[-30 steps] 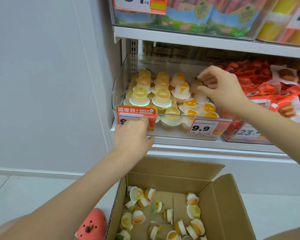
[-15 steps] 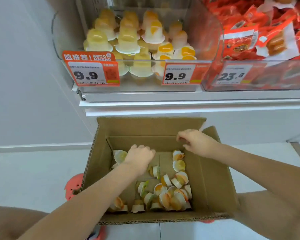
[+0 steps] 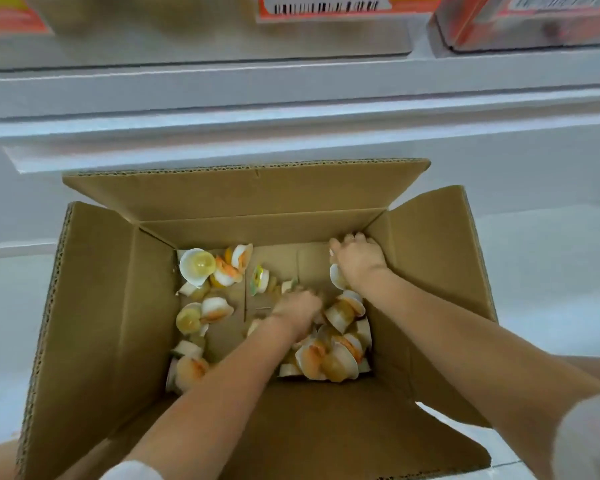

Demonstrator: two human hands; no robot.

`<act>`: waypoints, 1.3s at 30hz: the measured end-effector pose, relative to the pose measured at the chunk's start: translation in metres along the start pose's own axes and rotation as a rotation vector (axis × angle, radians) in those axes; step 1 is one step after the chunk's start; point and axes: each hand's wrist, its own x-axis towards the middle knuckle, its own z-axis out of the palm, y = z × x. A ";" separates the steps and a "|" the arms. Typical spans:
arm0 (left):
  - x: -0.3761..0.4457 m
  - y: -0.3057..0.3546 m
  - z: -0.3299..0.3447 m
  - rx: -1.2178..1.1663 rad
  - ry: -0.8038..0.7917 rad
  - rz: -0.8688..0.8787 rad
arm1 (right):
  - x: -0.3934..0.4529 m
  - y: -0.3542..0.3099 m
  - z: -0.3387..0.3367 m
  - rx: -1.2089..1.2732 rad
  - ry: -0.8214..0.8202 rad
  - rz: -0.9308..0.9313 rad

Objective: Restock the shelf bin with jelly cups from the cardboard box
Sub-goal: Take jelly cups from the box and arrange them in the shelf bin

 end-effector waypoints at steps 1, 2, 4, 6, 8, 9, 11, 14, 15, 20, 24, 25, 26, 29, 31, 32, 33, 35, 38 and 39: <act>0.004 0.001 0.003 -0.013 0.000 -0.004 | 0.004 -0.001 0.004 0.020 -0.005 0.014; 0.007 0.001 0.006 -0.030 0.011 -0.004 | 0.007 -0.003 0.008 0.058 0.001 0.030; 0.011 0.003 0.009 -0.083 0.052 -0.008 | 0.012 -0.008 0.015 0.161 0.030 0.072; 0.014 0.004 0.011 -0.137 0.080 -0.011 | 0.014 -0.013 0.019 0.228 0.061 0.103; 0.014 0.003 0.011 -0.171 0.092 -0.022 | 0.016 -0.016 0.018 0.252 0.056 0.122; 0.012 0.001 0.010 -0.185 0.096 -0.025 | 0.015 -0.017 0.016 0.269 0.042 0.130; 0.004 -0.004 0.006 -0.201 0.112 -0.027 | 0.009 -0.017 0.007 0.321 0.010 0.153; -0.016 -0.014 -0.008 -0.211 0.158 -0.033 | -0.010 -0.016 -0.016 0.479 -0.025 0.194; -0.026 -0.018 -0.016 -0.234 0.170 -0.045 | -0.018 -0.014 -0.024 0.557 -0.042 0.207; -0.091 -0.034 -0.074 -0.436 0.354 -0.127 | -0.077 -0.008 -0.100 1.042 -0.063 0.184; -0.154 -0.035 -0.133 -0.603 0.617 -0.128 | -0.125 -0.001 -0.167 1.564 0.024 0.132; -0.169 -0.033 -0.148 -0.644 0.672 -0.126 | -0.134 0.002 -0.184 1.659 0.043 0.101; -0.183 -0.031 -0.164 -0.689 0.730 -0.115 | -0.145 0.004 -0.201 1.749 0.064 0.059; -0.218 -0.025 -0.202 -0.813 0.869 -0.064 | -0.178 0.014 -0.246 1.962 0.165 -0.117; -0.242 -0.016 -0.220 -0.896 0.933 0.025 | -0.206 0.016 -0.267 1.976 0.276 -0.249; -0.252 -0.011 -0.225 -0.922 0.970 0.065 | -0.217 0.015 -0.273 1.943 0.324 -0.307; -0.259 -0.007 -0.227 -0.941 1.016 0.093 | -0.227 0.014 -0.278 1.910 0.364 -0.358; -0.267 -0.003 -0.226 -0.983 1.119 0.125 | -0.237 0.008 -0.282 1.858 0.431 -0.411; -0.270 -0.005 -0.226 -0.970 1.219 0.081 | -0.233 0.001 -0.288 1.834 0.420 -0.394; -0.271 -0.007 -0.227 -0.950 1.228 0.068 | -0.231 0.001 -0.290 1.835 0.392 -0.402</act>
